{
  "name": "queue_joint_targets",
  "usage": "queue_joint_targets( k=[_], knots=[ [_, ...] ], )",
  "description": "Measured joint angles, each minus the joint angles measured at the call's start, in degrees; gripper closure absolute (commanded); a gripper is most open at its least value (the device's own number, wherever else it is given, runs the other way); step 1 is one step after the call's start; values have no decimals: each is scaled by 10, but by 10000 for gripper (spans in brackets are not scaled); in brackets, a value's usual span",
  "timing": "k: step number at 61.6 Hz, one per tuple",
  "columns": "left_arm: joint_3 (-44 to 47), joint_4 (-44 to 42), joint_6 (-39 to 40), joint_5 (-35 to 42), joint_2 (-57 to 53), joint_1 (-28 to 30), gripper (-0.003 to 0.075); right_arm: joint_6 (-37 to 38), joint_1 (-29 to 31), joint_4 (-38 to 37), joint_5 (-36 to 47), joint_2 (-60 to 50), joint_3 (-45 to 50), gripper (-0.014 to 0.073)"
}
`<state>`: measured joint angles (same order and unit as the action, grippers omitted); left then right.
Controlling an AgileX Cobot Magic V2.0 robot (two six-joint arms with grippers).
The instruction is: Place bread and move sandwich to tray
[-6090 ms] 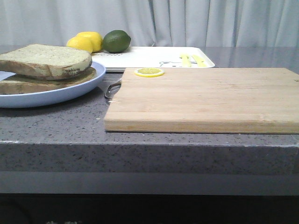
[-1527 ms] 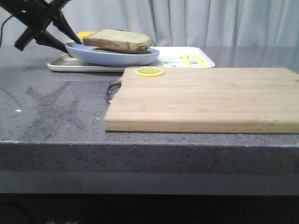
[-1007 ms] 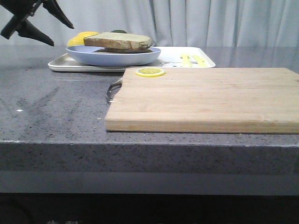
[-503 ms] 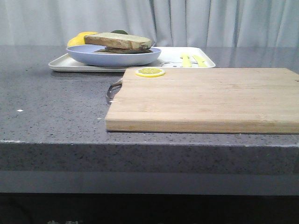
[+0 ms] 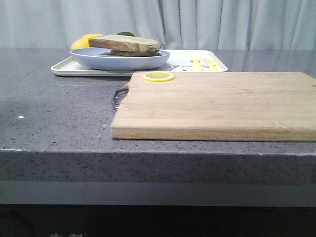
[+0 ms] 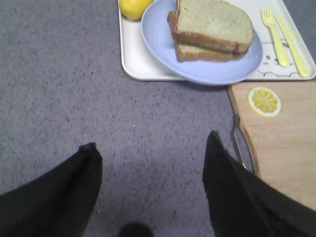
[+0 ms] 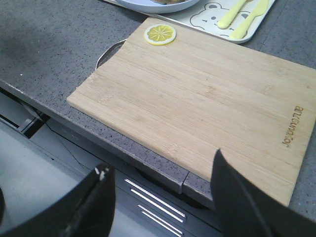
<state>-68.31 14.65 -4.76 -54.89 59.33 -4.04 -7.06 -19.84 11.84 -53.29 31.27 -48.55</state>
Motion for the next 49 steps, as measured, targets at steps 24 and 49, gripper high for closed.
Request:
queue_joint_targets(
  k=[24, 49],
  knots=[
    [236, 0, -2, 75, -201, 0, 283, 0, 0, 0, 0, 0, 0, 149],
    [258, -1, -2, 105, -253, 0, 283, 0, 0, 3, 0, 0, 0, 149]
  ],
)
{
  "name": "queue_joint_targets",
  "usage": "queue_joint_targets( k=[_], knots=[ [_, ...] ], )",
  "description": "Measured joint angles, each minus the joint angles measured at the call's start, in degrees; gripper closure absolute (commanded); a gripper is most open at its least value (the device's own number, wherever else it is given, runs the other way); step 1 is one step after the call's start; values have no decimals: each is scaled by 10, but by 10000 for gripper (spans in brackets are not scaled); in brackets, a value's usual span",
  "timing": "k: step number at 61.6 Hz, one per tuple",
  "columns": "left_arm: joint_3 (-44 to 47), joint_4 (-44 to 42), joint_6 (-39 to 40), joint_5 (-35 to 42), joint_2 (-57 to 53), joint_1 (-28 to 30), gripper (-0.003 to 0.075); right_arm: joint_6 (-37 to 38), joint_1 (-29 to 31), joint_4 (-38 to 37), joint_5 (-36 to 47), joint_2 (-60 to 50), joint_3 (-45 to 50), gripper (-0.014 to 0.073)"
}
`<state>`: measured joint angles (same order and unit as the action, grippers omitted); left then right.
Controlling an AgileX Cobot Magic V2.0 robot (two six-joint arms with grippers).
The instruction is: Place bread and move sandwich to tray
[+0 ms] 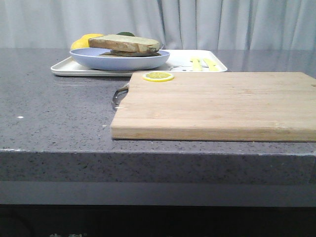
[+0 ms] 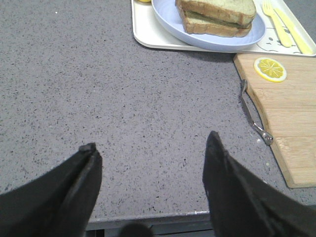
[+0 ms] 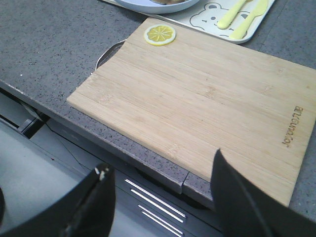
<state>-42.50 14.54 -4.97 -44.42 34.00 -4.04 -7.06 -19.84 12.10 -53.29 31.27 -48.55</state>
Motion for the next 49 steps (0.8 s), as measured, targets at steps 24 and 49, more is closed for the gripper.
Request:
queue_joint_targets(
  k=[24, 49],
  knots=[
    [0, -42, 0, 1, 0, 0, 292, 0, 0, 5, 1, 0, 0, 158],
    [0, -74, 0, 2, 0, 0, 678, 0, 0, 6, 1, 0, 1, 670]
  ],
)
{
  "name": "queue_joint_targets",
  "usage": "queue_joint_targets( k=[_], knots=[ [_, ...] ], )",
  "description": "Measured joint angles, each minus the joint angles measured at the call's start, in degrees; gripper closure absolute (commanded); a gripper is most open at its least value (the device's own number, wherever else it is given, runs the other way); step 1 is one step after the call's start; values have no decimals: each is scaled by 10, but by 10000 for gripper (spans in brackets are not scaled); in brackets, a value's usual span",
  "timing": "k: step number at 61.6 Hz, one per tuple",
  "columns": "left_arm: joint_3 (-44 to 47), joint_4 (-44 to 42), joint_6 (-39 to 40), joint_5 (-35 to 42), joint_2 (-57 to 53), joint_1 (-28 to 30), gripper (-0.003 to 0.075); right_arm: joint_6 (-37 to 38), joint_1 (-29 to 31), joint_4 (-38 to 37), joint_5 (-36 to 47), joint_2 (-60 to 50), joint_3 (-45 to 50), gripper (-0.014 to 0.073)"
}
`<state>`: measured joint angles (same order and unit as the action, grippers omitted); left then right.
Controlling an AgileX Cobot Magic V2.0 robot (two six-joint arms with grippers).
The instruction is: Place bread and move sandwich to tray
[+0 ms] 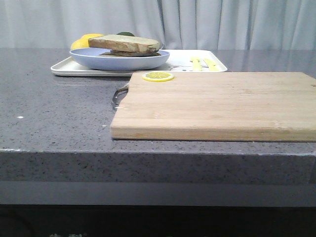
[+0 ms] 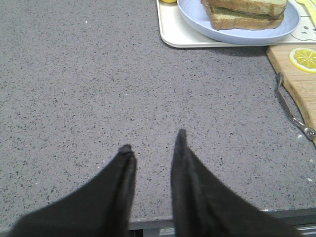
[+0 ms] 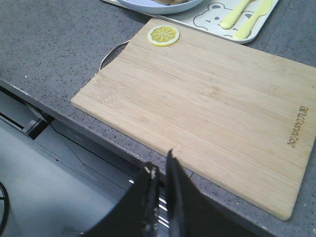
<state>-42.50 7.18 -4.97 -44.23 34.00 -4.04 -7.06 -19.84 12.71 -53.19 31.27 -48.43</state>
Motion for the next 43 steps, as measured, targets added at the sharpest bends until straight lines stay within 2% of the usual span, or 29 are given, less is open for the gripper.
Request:
queue_joint_targets(
  k=[5, 43],
  knots=[
    [0, 0, 0, 0, 0, 0, 741, 0, 0, 0, 0, 0, 0, 662],
    [1, -1, 0, 0, 0, -13, 741, 0, 0, 0, 0, 0, 0, 663]
  ],
)
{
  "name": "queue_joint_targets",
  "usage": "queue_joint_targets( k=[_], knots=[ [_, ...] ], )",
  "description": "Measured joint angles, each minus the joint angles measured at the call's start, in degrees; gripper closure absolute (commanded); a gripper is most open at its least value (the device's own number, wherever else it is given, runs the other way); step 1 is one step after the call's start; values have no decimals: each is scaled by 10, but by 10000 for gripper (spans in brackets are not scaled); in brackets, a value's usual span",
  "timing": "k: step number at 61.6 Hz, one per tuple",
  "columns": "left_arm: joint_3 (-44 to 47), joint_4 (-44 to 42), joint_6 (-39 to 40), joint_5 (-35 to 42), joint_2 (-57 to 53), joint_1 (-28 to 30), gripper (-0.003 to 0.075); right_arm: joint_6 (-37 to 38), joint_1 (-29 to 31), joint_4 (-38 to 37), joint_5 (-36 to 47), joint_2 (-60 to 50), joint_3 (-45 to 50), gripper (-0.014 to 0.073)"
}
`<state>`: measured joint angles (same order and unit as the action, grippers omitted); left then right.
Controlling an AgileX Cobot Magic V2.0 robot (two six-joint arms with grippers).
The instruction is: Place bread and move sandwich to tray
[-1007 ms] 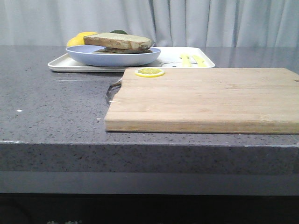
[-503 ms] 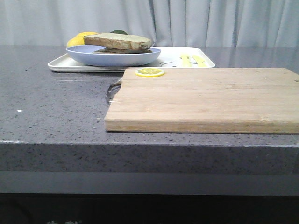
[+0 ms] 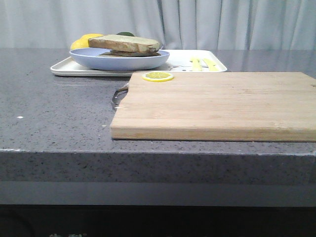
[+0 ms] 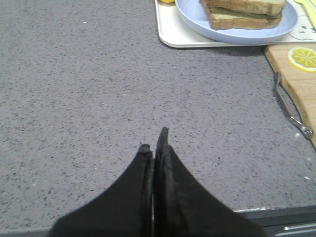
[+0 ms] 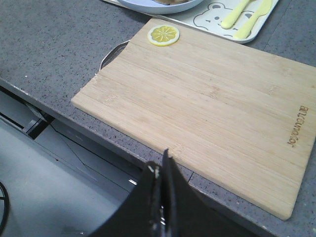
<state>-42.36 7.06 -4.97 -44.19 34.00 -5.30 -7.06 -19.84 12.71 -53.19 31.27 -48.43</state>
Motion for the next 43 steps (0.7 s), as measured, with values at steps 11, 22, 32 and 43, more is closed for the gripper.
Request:
queue_joint_targets(
  k=[11, 22, 32, 43],
  knots=[
    [40, 0, 0, 27, -38, -32, 741, 0, 0, 0, 0, 0, 0, 663],
    [134, -11, 0, 111, -147, -34, 741, 0, 0, 0, 0, 0, 0, 663],
    [241, -12, 0, 223, -254, -34, 740, 0, 0, 0, 0, 0, 0, 663],
    [339, -12, 0, 316, -337, -33, 741, 0, 0, 0, 0, 0, 0, 663]
  ],
)
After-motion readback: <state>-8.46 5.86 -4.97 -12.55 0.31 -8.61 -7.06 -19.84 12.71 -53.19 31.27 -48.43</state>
